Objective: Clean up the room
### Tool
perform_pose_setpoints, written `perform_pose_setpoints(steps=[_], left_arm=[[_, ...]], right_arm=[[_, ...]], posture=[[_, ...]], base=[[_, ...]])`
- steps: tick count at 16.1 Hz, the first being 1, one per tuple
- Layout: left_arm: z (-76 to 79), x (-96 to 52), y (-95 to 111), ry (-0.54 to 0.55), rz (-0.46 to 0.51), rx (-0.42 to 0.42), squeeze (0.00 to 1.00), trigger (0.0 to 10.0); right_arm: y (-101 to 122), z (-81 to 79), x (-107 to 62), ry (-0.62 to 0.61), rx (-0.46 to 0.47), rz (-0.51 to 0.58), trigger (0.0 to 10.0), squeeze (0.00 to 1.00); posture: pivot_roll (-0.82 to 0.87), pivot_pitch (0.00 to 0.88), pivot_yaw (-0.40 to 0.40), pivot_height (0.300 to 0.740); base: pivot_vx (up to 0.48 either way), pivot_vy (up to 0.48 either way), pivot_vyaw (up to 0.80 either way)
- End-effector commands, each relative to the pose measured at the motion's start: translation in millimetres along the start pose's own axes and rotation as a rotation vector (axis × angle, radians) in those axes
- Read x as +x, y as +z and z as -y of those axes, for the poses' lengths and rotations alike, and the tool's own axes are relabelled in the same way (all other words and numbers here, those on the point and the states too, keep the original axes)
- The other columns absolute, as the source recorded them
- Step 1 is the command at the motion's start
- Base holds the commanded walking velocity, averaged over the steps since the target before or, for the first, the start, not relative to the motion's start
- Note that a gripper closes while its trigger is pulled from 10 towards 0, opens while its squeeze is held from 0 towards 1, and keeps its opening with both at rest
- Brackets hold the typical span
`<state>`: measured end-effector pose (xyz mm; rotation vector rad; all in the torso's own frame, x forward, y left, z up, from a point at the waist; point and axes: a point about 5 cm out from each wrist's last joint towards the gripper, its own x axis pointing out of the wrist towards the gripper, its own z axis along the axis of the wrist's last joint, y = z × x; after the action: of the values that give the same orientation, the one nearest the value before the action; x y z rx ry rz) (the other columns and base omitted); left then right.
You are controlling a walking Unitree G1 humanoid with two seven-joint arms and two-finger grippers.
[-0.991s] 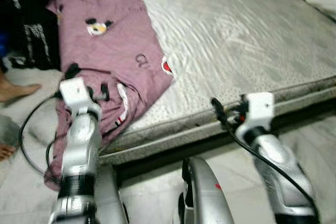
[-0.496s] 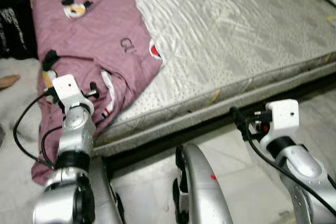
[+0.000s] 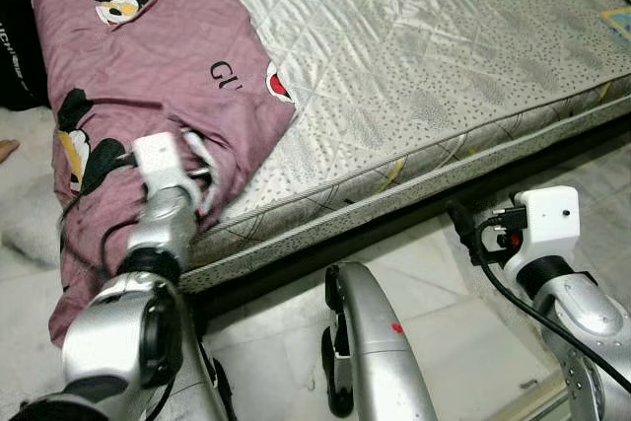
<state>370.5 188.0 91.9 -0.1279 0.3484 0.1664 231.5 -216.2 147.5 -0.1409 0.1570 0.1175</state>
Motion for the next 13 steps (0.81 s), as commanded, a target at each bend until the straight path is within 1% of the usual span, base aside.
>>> perform_pose_setpoints(steps=[1,2,3,4,5,6,7,8,9,10,11,12,13], left_arm=[[14.4,-0.9,-9.5,-0.067,-0.037,0.069,0.00,10.0],[27.8,-1.6,-9.1,-0.129,-0.020,0.155,0.00,10.0],[44.9,-3.7,-11.3,-0.216,-0.011,0.252,0.00,10.0],[52.0,-4.9,-12.8,-0.253,-0.009,0.283,0.00,10.0],[72.1,-10.5,-22.8,-0.386,-0.020,0.393,0.00,10.0],[83.0,-16.2,-36.6,-0.477,-0.052,0.471,0.00,10.0],[95.9,-26.2,-58.0,-0.608,-0.102,0.580,0.00,10.0],[99.0,-29.6,-64.9,-0.648,-0.116,0.613,0.00,10.0],[106.0,-40.7,-87.1,-0.757,-0.175,0.677,0.00,10.0],[109.3,-49.5,-103.2,-0.838,-0.225,0.715,0.00,10.0],[109.9,-52.2,-107.9,-0.862,-0.238,0.729,0.00,10.0],[112.1,-52.2,-104.9,-0.870,-0.207,0.736,0.00,10.0],[114.9,-47.9,-92.0,-0.850,-0.146,0.719,0.00,10.0]], right_arm=[[2.3,-2.2,-1.6,0.007,-0.001,0.007,10.0,0.00],[2.9,-2.1,0.4,0.006,0.001,0.011,10.0,0.00],[3.7,-2.0,2.3,0.003,0.004,0.017,10.0,0.00],[3.9,-2.0,3.1,0.002,0.005,0.020,10.0,0.00],[3.9,-3.1,5.9,0.002,0.008,0.024,10.0,0.00],[3.5,-4.3,7.3,0.003,0.011,0.026,10.0,0.00],[3.6,-6.7,10.1,0.005,0.016,0.032,10.0,0.00],[3.9,-7.5,11.1,0.007,0.017,0.036,10.0,0.00],[5.1,-9.2,13.9,0.009,0.022,0.044,10.0,0.00],[5.4,-9.5,15.6,0.009,0.023,0.047,10.0,0.00],[5.4,-9.4,16.2,0.008,0.023,0.048,10.0,0.00],[5.5,-8.6,17.5,0.004,0.021,0.051,10.0,0.00],[5.8,-7.7,18.4,0.000,0.021,0.055,10.0,0.00]], posture=[[-0.37,0.212,-0.065,0.531],[-0.36,0.206,-0.062,0.531],[-0.36,0.200,-0.060,0.531],[-0.36,0.200,-0.060,0.531],[-0.35,0.188,-0.055,0.531],[-0.34,0.181,-0.054,0.531],[-0.34,0.171,-0.051,0.531],[-0.34,0.171,-0.051,0.531],[-0.33,0.164,-0.048,0.531],[-0.33,0.161,-0.047,0.531],[-0.33,0.160,-0.046,0.531],[-0.33,0.157,-0.045,0.531],[-0.32,0.155,-0.043,0.531]], base=[[0.000,0.000,0.00],[0.000,0.000,0.00],[0.000,0.000,0.00],[0.000,0.000,0.00],[0.000,0.000,0.00],[0.000,0.000,0.00],[0.000,0.000,0.00],[0.000,0.000,0.00],[0.000,0.000,0.00],[0.000,0.000,0.00],[0.000,0.000,0.00],[0.000,0.000,0.00],[0.000,0.000,0.00]])
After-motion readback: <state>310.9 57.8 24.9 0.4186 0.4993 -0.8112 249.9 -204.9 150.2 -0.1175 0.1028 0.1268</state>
